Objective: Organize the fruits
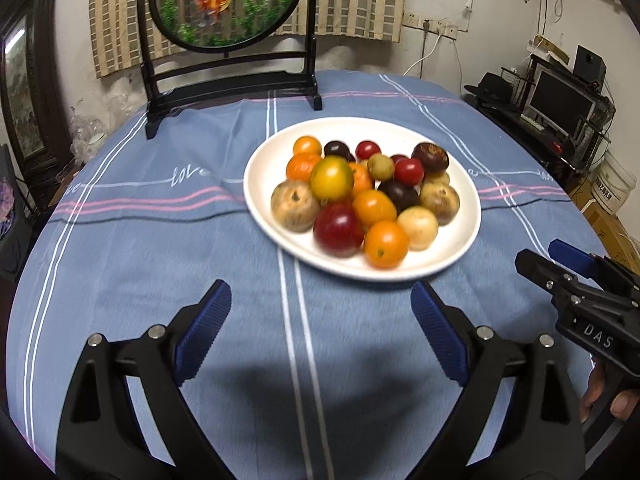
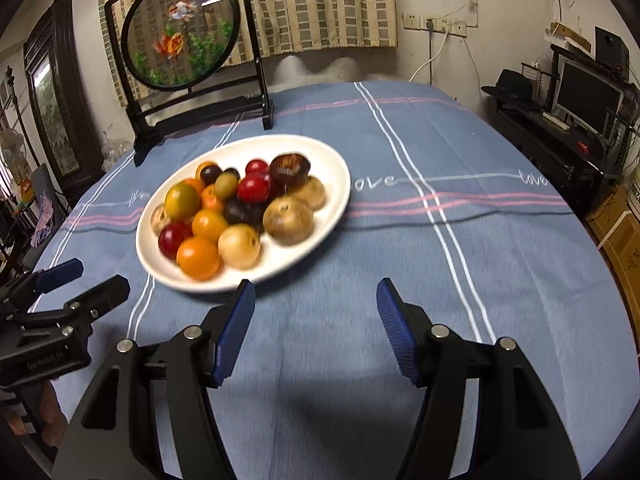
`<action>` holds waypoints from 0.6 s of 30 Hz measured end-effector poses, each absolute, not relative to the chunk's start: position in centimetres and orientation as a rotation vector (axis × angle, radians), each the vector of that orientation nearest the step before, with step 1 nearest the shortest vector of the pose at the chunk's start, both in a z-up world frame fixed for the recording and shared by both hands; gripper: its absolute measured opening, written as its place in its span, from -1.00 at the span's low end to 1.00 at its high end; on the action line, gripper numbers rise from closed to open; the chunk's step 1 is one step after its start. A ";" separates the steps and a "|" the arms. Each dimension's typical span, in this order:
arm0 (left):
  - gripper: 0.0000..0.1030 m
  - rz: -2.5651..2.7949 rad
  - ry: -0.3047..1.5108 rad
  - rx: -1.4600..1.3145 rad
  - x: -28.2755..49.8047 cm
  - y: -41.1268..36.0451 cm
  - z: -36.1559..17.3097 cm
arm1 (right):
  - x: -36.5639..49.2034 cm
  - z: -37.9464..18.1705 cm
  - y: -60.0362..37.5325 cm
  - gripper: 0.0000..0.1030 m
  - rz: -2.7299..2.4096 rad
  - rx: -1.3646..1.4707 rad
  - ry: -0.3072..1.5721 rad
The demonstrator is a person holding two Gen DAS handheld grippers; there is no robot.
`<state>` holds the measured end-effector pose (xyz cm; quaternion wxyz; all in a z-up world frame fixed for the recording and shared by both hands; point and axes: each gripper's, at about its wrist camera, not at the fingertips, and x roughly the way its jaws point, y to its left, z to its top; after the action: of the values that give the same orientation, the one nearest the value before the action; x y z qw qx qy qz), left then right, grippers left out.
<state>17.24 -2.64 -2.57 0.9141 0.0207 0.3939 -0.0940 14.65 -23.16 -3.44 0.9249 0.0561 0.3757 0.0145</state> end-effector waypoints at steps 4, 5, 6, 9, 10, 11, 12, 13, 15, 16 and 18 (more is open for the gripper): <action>0.83 -0.170 0.809 0.045 16.0 -2.3 -2.5 | 13.7 -4.0 -22.9 0.25 0.030 0.085 0.776; 0.83 -0.162 0.804 0.050 15.7 -2.2 -2.4 | 13.6 -4.0 -22.9 0.25 0.029 0.079 0.779; 0.83 -0.160 0.803 0.052 15.5 -2.2 -2.4 | 13.5 -4.1 -22.9 0.25 0.031 0.076 0.784; 0.90 -0.155 0.803 0.059 15.0 -2.2 -2.3 | 13.2 -4.3 -23.1 0.25 0.036 0.076 0.800; 0.92 -0.163 0.801 0.061 14.8 -2.3 -2.3 | 13.1 -4.4 -23.2 0.25 0.035 0.077 0.802; 0.92 -0.172 0.801 0.064 14.6 -2.5 -2.3 | 13.0 -4.5 -23.3 0.25 0.034 0.078 0.803; 0.92 -0.175 0.799 0.065 14.5 -2.6 -2.2 | 12.9 -4.6 -23.4 0.25 0.032 0.079 0.805; 0.94 -0.180 0.793 0.066 14.3 -2.7 -2.2 | 12.8 -4.7 -23.4 0.25 0.031 0.078 0.806; 0.96 -0.191 0.787 0.068 14.0 -2.9 -2.1 | 12.7 -4.8 -23.5 0.25 0.030 0.075 0.810; 0.96 -0.194 0.791 0.069 13.9 -3.0 -2.2 | 12.7 -4.9 -23.5 0.25 0.031 0.074 0.813; 0.96 -0.195 0.800 0.069 13.9 -3.0 -2.3 | 12.6 -4.9 -23.5 0.25 0.030 0.072 0.816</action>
<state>13.91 -3.01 -2.29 0.9158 0.0337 0.3887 -0.0949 12.62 -23.53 -4.95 0.9172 0.0350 0.3965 0.0146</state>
